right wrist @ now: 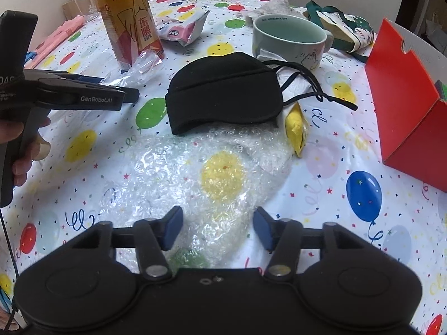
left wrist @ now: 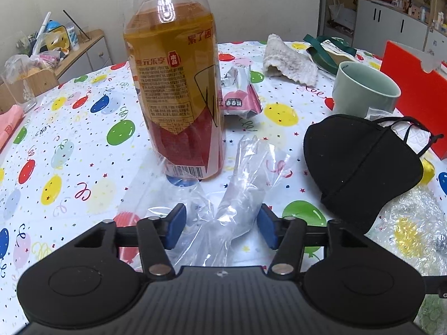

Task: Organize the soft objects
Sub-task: 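Grasp the clear plastic bag with the left tool while the right tool grasps bubble wrap, then carry the plastic bag and bubble wrap over the red shoebox with both tools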

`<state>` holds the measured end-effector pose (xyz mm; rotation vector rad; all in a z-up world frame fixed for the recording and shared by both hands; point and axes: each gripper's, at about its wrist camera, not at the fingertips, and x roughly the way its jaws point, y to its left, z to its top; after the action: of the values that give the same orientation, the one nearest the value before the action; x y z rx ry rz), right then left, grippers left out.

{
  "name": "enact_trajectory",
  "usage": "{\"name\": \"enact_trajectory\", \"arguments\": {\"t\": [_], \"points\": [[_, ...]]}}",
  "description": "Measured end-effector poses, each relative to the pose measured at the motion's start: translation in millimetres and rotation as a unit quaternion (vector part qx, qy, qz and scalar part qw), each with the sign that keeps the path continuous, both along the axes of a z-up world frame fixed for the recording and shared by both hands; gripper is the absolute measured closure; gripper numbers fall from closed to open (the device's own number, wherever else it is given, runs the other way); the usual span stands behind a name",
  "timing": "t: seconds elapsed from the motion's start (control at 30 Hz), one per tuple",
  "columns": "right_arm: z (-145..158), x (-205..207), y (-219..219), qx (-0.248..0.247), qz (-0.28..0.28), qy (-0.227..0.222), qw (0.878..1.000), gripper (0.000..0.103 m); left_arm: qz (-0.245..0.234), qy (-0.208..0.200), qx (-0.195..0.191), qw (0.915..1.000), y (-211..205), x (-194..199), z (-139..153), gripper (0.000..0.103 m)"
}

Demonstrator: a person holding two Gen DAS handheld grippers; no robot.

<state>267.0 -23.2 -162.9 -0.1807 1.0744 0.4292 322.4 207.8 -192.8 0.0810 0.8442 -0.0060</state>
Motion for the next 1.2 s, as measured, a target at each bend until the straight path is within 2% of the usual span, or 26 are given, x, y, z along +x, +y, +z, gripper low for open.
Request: {"name": "enact_trajectory", "arguments": {"t": [0.07, 0.13, 0.17, 0.33, 0.8, 1.2], "points": [[0, -1, -1, -0.001, 0.000, -0.001, 1.000, 0.063, 0.003, -0.001, -0.002, 1.0000, 1, -1, 1, 0.059], [1, -3, -1, 0.000, 0.001, -0.002, 1.000, 0.074, 0.005, -0.002, -0.001, 1.0000, 2, -2, 1, 0.064], [1, -4, -1, 0.002, 0.001, -0.002, 1.000, 0.076, 0.005, -0.003, -0.001, 1.0000, 3, -3, 2, 0.066], [6, -8, -5, 0.014, -0.001, -0.004, 1.000, 0.089, 0.005, -0.004, 0.002, 1.0000, 2, -9, 5, 0.070], [47, -29, -42, 0.051, -0.016, -0.043, 0.998, 0.092, 0.007, -0.008, -0.024, 0.9997, -8, -36, 32, 0.070], [95, -36, -95, 0.083, -0.046, -0.081, 0.992, 0.092, -0.016, -0.022, -0.065, 0.9975, -38, -55, 87, 0.070]]}}
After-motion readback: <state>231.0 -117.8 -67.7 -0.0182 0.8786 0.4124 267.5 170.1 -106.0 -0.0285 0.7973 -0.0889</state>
